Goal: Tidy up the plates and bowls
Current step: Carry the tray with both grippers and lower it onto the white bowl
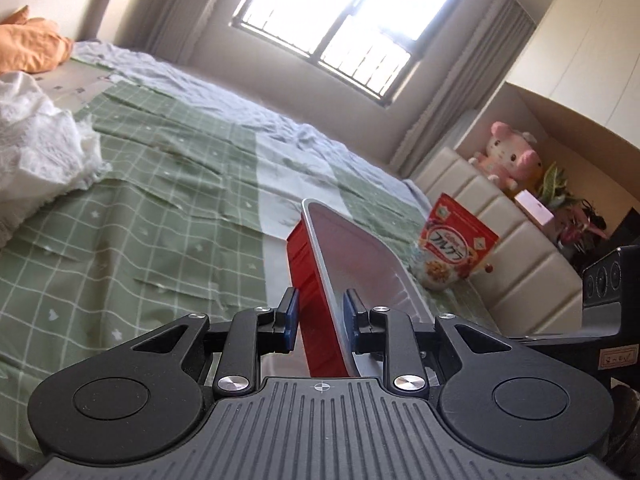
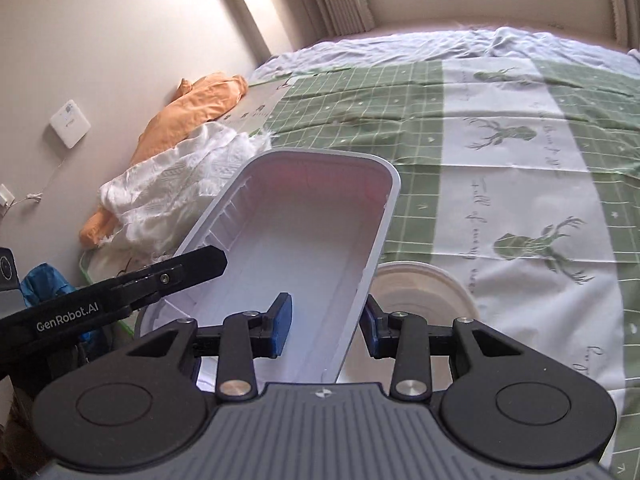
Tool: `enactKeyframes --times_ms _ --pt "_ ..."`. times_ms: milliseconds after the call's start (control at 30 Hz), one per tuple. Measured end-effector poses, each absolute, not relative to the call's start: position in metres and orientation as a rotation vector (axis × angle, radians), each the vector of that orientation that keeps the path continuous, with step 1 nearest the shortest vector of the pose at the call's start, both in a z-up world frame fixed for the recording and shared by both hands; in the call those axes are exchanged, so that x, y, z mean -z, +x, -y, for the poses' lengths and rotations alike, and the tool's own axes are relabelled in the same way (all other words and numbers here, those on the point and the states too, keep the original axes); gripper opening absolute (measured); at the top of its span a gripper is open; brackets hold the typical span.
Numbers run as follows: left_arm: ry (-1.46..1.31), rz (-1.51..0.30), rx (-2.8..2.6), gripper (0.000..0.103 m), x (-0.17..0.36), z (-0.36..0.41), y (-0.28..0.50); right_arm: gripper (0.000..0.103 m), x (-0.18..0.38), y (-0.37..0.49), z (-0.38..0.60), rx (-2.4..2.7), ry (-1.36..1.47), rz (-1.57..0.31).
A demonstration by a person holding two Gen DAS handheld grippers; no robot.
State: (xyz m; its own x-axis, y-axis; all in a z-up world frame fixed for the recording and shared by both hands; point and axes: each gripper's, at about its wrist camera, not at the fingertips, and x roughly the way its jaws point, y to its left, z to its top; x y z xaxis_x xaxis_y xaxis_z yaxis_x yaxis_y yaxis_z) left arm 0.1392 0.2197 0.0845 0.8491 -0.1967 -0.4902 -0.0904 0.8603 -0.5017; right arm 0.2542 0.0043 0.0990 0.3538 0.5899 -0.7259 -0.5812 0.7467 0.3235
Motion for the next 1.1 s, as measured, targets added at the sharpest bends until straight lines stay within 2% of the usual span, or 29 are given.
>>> enactKeyframes --times_ms 167,433,1000,1100 --pt "-0.546 -0.682 0.074 0.026 -0.054 -0.195 0.166 0.037 -0.070 0.263 0.024 -0.719 0.025 -0.937" --pt "-0.607 -0.813 0.056 0.025 -0.004 -0.197 0.181 0.037 -0.024 0.276 0.038 -0.730 0.102 -1.013" --pt "-0.662 -0.812 0.038 0.025 -0.001 -0.214 0.194 0.037 -0.025 0.296 0.037 -0.732 0.114 -0.988" --pt "-0.655 -0.806 0.038 0.025 -0.005 -0.214 0.200 0.040 -0.026 0.297 0.031 -0.731 0.115 -0.979"
